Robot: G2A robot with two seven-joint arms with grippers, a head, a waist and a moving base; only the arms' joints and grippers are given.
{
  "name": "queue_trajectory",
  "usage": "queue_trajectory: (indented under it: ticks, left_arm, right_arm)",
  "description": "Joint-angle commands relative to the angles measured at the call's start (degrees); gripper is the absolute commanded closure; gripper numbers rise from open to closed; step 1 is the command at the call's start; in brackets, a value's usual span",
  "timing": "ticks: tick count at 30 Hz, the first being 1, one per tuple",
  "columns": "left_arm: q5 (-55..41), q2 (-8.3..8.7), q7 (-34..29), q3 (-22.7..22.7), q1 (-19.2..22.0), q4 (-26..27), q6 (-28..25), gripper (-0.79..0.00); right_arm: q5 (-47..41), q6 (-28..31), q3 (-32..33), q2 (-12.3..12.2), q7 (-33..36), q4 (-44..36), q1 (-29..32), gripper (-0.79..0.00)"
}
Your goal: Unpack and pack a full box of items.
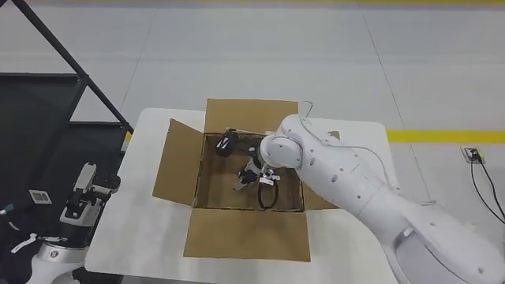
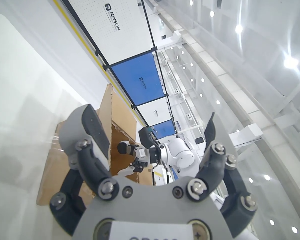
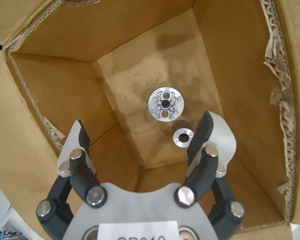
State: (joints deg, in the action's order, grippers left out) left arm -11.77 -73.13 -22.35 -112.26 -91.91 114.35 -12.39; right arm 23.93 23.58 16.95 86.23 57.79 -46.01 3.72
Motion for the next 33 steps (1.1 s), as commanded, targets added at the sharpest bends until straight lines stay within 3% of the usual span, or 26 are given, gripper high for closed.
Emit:
queue_trajectory:
  ticks: [1,10,15,26,27,28,30,31,33]
  left_arm:
    - [0.02,0.0,0.02,0.01,0.01,0.01,-0.01,-0.785]
    - [0.02,0.0,0.02,0.01,0.01,0.01,-0.01,-0.785]
    - [0.13,0.01,0.9,0.4,-0.36,0.55,0.56,-0.785]
    - [-0.48,0.02,2.76,-0.02,-1.24,1.5,0.83,-0.785]
    - [-0.48,0.02,2.76,-0.02,-1.24,1.5,0.83,-0.785]
    - [-0.48,0.02,2.76,-0.02,-1.24,1.5,0.83,-0.785]
    - [-0.48,0.02,2.76,-0.02,-1.24,1.5,0.83,-0.785]
    - [-0.48,0.02,2.76,-0.02,-1.24,1.5,0.83,-0.785]
    - [-0.48,0.02,2.76,-0.02,-1.24,1.5,0.83,-0.785]
  right_arm:
    - [0.08,-0.04,0.06,-0.17,0.05,-0.99,0.04,-0.785]
    - [0.21,0.02,-0.02,-0.09,-0.89,-1.09,0.91,-0.785]
    - [8.61,-4.01,-2.12,1.52,-7.42,0.32,2.44,-0.785]
    - [13.41,4.0,-3.65,6.86,-16.28,13.17,3.49,-0.785]
    - [13.73,4.52,-3.75,7.38,-16.73,14.15,3.48,-0.72]
    - [13.99,4.76,-3.8,7.89,-17.2,15.08,3.48,-0.566]
    - [14.41,4.83,-3.83,8.92,-17.82,16.93,3.42,-0.385]
    - [14.57,5.04,-3.83,9.4,-18.04,17.82,3.35,-0.323]
    - [14.87,5.36,-3.85,10.36,-18.02,19.54,3.23,-0.305]
